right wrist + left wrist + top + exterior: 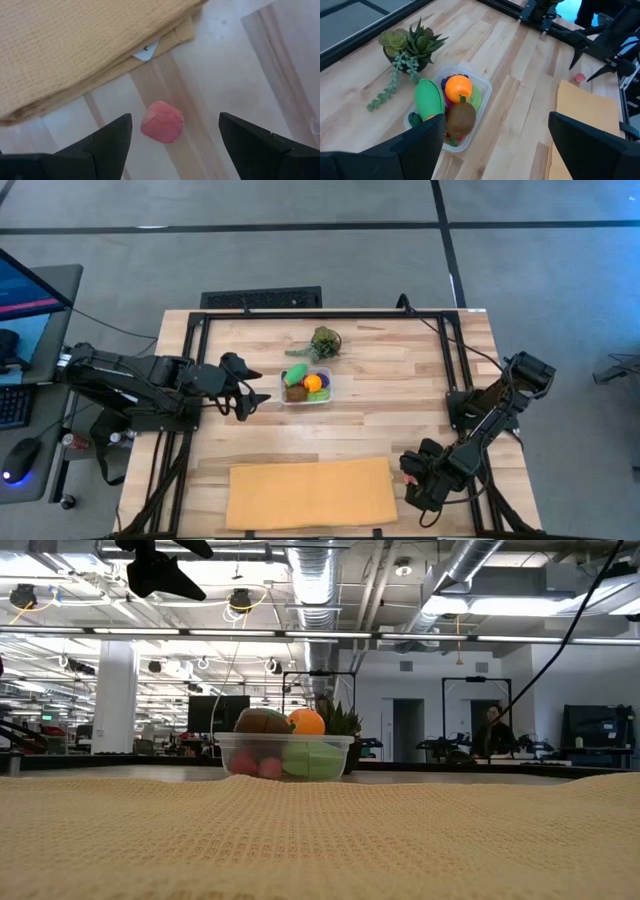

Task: Pick and placing Produce into tupperware
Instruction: Put the pink peach into the transparent bin

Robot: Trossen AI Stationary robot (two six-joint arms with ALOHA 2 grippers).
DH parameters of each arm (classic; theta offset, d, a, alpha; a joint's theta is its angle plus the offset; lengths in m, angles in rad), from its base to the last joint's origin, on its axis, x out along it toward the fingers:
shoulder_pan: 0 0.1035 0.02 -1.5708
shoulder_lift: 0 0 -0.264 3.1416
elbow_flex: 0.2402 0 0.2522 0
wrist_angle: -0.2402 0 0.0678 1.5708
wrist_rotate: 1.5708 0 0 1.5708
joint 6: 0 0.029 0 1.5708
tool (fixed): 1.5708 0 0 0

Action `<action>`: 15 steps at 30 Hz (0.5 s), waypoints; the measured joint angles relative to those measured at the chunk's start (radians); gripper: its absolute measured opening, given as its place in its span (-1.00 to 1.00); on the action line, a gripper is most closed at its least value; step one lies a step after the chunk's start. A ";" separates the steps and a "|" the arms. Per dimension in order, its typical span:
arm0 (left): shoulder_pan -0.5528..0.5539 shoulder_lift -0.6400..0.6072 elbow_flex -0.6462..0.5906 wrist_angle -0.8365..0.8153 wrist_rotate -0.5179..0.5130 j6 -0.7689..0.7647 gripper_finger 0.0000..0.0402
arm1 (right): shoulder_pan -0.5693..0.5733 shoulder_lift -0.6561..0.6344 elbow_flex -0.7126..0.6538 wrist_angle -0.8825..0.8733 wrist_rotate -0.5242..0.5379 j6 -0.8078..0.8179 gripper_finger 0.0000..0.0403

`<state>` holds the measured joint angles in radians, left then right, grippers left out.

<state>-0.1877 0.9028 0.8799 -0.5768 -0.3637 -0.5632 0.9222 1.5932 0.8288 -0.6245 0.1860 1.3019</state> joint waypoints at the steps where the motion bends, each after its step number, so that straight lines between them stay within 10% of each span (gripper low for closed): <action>1: 0.000 0.000 0.000 0.000 0.000 -0.001 0.71 | 0.000 0.000 0.000 0.000 0.000 0.000 0.43; 15: 0.000 0.000 0.000 -0.001 -0.001 -0.002 0.71 | -0.001 0.059 0.002 0.061 -0.021 -0.021 0.28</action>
<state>-0.1876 0.9028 0.8803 -0.5774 -0.3645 -0.5648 0.9212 1.6527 0.8306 -0.5638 0.1646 1.2808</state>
